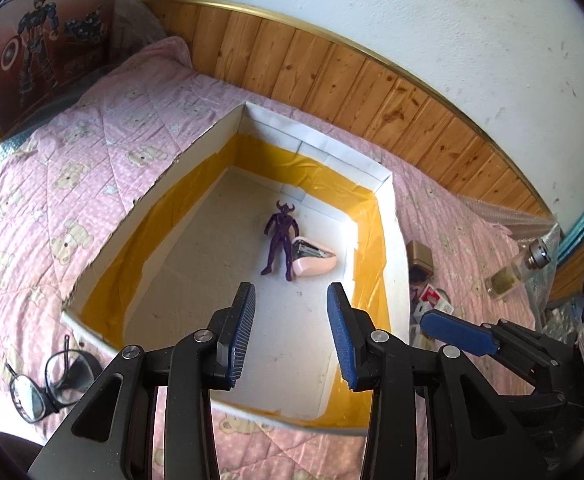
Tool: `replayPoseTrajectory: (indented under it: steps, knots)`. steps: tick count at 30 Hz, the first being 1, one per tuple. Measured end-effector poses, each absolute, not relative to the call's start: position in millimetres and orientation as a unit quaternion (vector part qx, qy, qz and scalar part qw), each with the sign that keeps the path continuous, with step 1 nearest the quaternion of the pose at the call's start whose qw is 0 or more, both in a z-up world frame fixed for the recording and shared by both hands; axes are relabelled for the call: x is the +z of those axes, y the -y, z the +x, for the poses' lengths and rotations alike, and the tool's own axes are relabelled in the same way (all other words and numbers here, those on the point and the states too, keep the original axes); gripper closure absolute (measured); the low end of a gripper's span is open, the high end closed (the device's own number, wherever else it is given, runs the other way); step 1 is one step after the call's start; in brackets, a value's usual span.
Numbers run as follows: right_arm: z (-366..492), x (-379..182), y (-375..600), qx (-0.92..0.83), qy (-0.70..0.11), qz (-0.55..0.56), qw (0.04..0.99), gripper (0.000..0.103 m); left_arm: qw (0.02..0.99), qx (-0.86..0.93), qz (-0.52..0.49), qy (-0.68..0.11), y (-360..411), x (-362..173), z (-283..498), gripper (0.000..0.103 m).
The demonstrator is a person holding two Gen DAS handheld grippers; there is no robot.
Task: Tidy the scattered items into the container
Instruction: 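Withdraw both tools from the box back toward the scattered items, then grasp the clear red-printed tube with the left tool while the right tool grasps the beige tissue pack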
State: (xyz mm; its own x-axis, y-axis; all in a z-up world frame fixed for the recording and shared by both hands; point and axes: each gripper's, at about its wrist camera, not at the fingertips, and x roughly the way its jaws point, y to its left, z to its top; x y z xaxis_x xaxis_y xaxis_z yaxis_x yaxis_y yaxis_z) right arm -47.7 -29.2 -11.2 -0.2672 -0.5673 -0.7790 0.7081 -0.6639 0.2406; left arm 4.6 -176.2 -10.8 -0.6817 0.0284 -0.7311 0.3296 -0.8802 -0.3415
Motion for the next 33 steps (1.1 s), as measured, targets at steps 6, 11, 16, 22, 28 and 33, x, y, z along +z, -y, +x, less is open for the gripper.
replayPoseTrajectory:
  steps: [6,11,16,22,28,33]
  knots:
    - [-24.7,-12.9,10.5,-0.807,-0.063,0.424,0.407,0.049,0.065,-0.896,0.375,-0.227,162.7,-7.1,26.0,0.063]
    - [-3.8,-7.2,-11.8,-0.819,-0.043,0.391,0.417,0.049,0.035,-0.911,0.355,-0.206,140.7,-0.2,43.8,0.063]
    - [17.7,-12.5,-41.0,-0.83,-0.023,0.372,0.415,0.049,-0.009,-0.925,0.343,-0.165,105.7,2.6,57.4,0.063]
    - [18.5,-30.8,-90.4,-0.841,0.032,0.382,0.382,0.049,-0.064,-0.93,0.349,-0.101,58.1,-1.1,59.5,0.063]
    - [4.5,-59.6,-136.3,-0.845,0.084,0.412,0.33,0.049,-0.113,-0.918,0.373,-0.069,20.8,-17.3,53.5,0.063]
    - [-20.5,-94.9,-151.4,-0.837,0.117,0.455,0.282,0.05,-0.132,-0.903,0.403,-0.07,5.3,-35.7,41.3,0.063]
